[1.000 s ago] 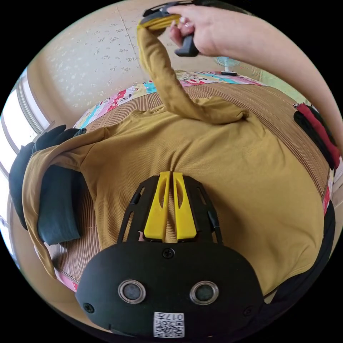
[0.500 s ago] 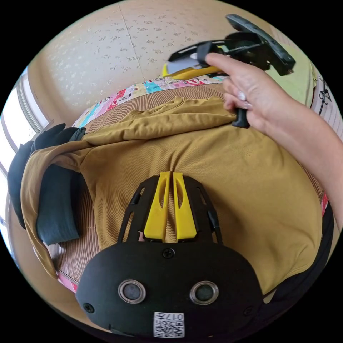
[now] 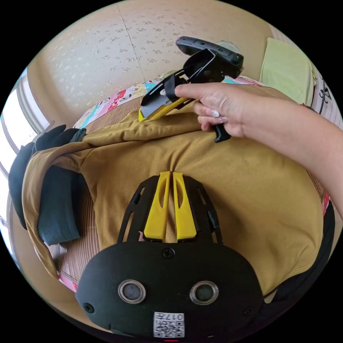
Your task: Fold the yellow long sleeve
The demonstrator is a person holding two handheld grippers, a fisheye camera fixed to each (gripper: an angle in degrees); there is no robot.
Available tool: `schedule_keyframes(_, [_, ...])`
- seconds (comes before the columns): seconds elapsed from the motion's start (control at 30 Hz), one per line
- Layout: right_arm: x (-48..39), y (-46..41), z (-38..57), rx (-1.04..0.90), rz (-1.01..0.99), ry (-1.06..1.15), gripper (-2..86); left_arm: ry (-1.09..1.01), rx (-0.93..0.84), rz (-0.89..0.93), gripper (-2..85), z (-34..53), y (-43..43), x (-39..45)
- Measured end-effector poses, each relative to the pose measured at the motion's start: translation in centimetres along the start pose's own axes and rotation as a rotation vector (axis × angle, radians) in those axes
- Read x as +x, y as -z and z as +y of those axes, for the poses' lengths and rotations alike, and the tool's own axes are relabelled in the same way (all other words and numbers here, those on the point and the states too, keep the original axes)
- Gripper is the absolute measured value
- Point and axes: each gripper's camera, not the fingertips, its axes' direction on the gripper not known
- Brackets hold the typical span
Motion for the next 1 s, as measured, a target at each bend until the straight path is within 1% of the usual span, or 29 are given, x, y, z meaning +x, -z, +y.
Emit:
schedule_keyframes(0.07, [-2.9, 0.0, 1.9, 0.014, -0.084, 0.125, 2.0, -0.003, 0.001, -0.006, -0.7, 0.0, -0.2, 0.3])
schedule_keyframes(0.1, [-3.6, -0.3, 2.6, 0.006, -0.094, 0.144, 1.7, -0.004, 0.001, -0.008, -0.7, -0.1, -0.2, 0.4])
schedule_keyframes(0.13, [-4.5, -1.5, 3.9, -0.05, -0.1, 0.167, 1.4, -0.006, 0.002, -0.012, -0.7, -0.1, -0.3, 0.6])
schedule_keyframes(0.17, [-5.2, -3.0, 5.0, -0.136, -0.066, 0.177, 1.2, -0.009, 0.002, -0.018, -0.7, -0.2, -0.4, 0.9])
schedule_keyframes(0.2, [-5.5, -3.4, 5.5, -0.156, -0.032, 0.175, 1.1, -0.01, 0.003, -0.02, -0.7, -0.2, -0.4, 1.0])
schedule_keyframes(0.23, [-6.3, -3.4, 6.7, -0.141, 0.046, 0.179, 1.0, -0.012, 0.003, -0.025, -0.7, -0.2, -0.4, 1.2])
schedule_keyframes(0.3, [-7.7, -1.6, 7.7, -0.046, 0.18, 0.176, 1.1, -0.011, 0.003, -0.023, -0.8, -0.3, -0.5, 1.3])
schedule_keyframes(0.37, [-8.9, 2.1, 9.1, 0.101, 0.401, 0.073, 1.3, -0.006, 0.003, -0.014, -0.8, -0.5, -0.5, 1.3])
schedule_keyframes(0.4, [-9.3, 3.0, 9.7, 0.134, 0.466, 0.041, 1.4, -0.005, 0.003, -0.014, -0.8, -0.5, -0.5, 1.4])
schedule_keyframes(0.43, [-9.6, 4.2, 11.2, 0.181, 0.603, -0.041, 1.8, -0.005, 0.003, -0.013, -0.8, -0.6, -0.5, 1.5])
schedule_keyframes(0.47, [-9.4, 4.6, 12.8, 0.192, 0.751, -0.136, 2.2, -0.005, 0.003, -0.013, -0.8, -0.6, -0.5, 1.6])
schedule_keyframes(0.5, [-9.0, 4.5, 13.6, 0.181, 0.82, -0.176, 2.4, -0.005, 0.003, -0.013, -0.8, -0.7, -0.5, 1.6])
schedule_keyframes(0.53, [-7.7, 3.2, 15.2, 0.116, 0.942, -0.241, 2.6, -0.004, 0.003, -0.013, -0.8, -0.8, -0.5, 1.8])
schedule_keyframes(0.57, [-5.7, 1.9, 15.9, 0.006, 0.984, -0.31, 2.5, -0.006, 0.004, -0.015, -0.8, -0.9, -0.4, 2.0])
schedule_keyframes(0.6, [-5.4, 1.7, 15.8, -0.006, 0.959, -0.309, 2.4, -0.008, 0.003, -0.021, -0.8, -0.9, -0.4, 2.1])
schedule_keyframes(0.63, [-5.7, 2.0, 15.7, 0.022, 0.95, -0.308, 2.3, -0.013, 0.002, -0.033, -0.8, -1.0, -0.3, 2.4])
schedule_keyframes(0.73, [-4.8, 2.1, 14.5, 0.012, 0.936, -0.363, 1.7, -0.031, 0.0, -0.073, -0.9, -1.3, 0.0, 3.5])
schedule_keyframes(0.9, [-4.6, 3.8, 14.3, 0.038, 0.826, -0.393, 1.4, -0.052, -0.009, -0.125, -0.9, -1.9, 0.8, 4.8])
schedule_keyframes(1.0, [-5.7, 4.8, 15.5, 0.04, 0.796, -0.386, 1.4, -0.093, -0.004, -0.246, -0.9, -1.6, 1.5, 7.4])
